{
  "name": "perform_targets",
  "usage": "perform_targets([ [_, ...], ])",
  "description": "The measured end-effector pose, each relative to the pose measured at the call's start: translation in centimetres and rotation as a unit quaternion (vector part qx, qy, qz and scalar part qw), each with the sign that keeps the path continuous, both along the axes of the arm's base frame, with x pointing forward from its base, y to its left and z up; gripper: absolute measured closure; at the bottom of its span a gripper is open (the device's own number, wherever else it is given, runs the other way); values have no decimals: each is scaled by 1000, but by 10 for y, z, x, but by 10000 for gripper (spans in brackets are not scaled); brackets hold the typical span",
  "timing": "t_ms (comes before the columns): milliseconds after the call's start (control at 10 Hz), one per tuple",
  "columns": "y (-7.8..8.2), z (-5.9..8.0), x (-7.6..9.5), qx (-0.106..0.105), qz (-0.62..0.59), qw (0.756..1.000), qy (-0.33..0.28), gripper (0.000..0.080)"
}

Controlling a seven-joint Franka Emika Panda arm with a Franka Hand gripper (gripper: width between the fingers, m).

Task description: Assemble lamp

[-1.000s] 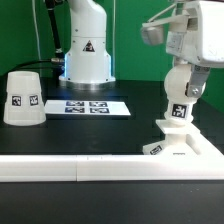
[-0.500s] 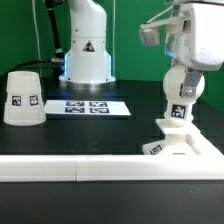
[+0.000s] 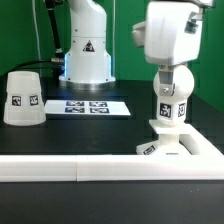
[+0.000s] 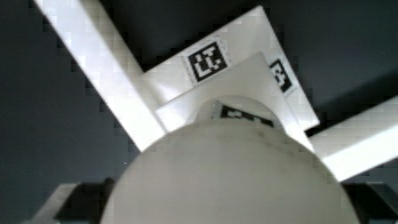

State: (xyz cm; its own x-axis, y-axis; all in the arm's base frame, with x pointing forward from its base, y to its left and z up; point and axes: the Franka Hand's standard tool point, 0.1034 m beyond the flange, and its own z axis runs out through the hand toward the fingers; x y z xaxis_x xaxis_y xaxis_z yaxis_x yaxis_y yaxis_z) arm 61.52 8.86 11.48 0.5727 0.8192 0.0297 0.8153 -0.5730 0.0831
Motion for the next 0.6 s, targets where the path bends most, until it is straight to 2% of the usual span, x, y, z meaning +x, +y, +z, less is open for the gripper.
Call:
perform_targets([
  [300, 1, 0, 1, 11, -98, 995, -9, 222],
  [600, 1, 0, 1, 21, -213, 977, -11, 222],
])
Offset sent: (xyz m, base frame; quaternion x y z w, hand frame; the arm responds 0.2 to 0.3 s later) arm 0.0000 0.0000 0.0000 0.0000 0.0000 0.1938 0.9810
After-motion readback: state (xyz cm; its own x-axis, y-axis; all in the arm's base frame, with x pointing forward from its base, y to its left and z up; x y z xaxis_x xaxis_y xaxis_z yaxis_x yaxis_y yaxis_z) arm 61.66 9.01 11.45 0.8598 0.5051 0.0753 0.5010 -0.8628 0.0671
